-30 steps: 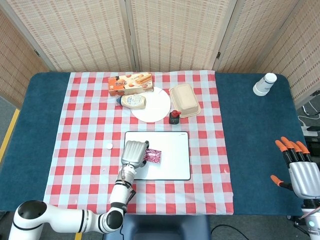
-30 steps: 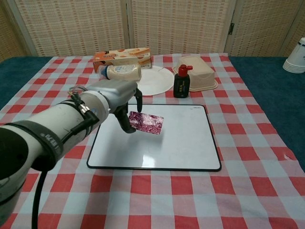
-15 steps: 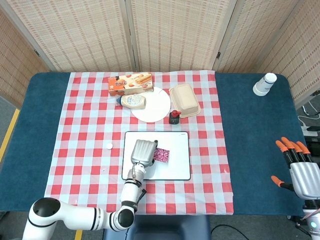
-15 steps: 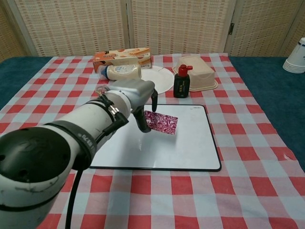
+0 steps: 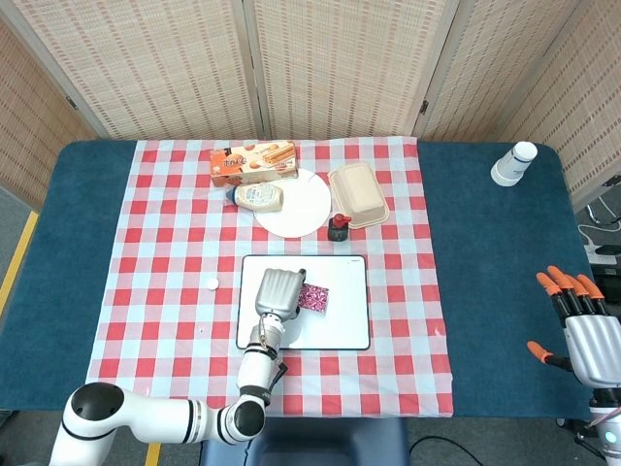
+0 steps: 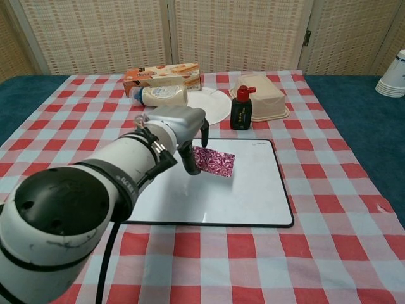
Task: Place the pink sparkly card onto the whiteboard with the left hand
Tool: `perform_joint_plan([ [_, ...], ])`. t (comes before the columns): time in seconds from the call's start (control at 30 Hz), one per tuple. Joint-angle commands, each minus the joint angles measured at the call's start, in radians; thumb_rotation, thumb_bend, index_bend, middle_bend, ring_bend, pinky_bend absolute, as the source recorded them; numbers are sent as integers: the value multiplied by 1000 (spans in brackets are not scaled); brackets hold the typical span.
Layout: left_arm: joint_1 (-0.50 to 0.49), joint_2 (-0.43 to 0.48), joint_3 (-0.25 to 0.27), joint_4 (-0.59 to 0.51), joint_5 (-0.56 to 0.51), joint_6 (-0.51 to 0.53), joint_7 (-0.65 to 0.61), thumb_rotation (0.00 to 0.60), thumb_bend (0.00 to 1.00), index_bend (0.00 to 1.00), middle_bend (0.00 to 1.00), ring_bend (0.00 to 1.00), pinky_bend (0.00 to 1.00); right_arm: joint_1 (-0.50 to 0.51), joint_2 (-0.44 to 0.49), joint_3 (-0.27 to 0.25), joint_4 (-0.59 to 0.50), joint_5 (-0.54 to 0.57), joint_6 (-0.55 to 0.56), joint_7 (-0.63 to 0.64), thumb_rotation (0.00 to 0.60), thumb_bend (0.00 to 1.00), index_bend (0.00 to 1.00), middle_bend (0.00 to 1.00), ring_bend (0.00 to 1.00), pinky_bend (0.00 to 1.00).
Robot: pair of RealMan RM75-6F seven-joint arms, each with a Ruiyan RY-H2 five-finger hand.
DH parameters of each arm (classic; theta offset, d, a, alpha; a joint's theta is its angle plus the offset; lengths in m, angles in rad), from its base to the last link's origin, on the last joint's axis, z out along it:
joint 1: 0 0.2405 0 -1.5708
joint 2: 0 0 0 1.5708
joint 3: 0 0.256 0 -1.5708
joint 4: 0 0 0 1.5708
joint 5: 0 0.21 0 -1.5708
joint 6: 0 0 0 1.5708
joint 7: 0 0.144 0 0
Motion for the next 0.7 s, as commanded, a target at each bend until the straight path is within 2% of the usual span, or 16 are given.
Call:
perform_joint_plan([
  [0.03, 7, 1, 6, 8, 6, -18, -29, 600, 219, 306, 1000, 981, 967, 2, -1, 1, 1, 3, -4, -1, 600, 0, 116, 25, 0, 100],
  [0.27, 20, 27, 14, -10, 26, -22, -61, 600, 196, 254, 1000, 980, 966, 4, -2, 2, 2, 7, -10, -6, 600, 0, 116, 25, 0, 100],
  [0.5, 64, 128, 41, -32, 31, 7, -47, 600, 230, 319, 1000, 988, 976, 7, -5, 1, 0, 9, -18, -16, 600, 0, 116, 25, 0, 100],
  [0.7, 122, 217, 84, -11, 1, -34, -68, 600, 247, 335, 1000, 1000, 992, 7, -12, 1, -2, 10, -17, -31, 600, 0, 116, 25, 0, 100],
])
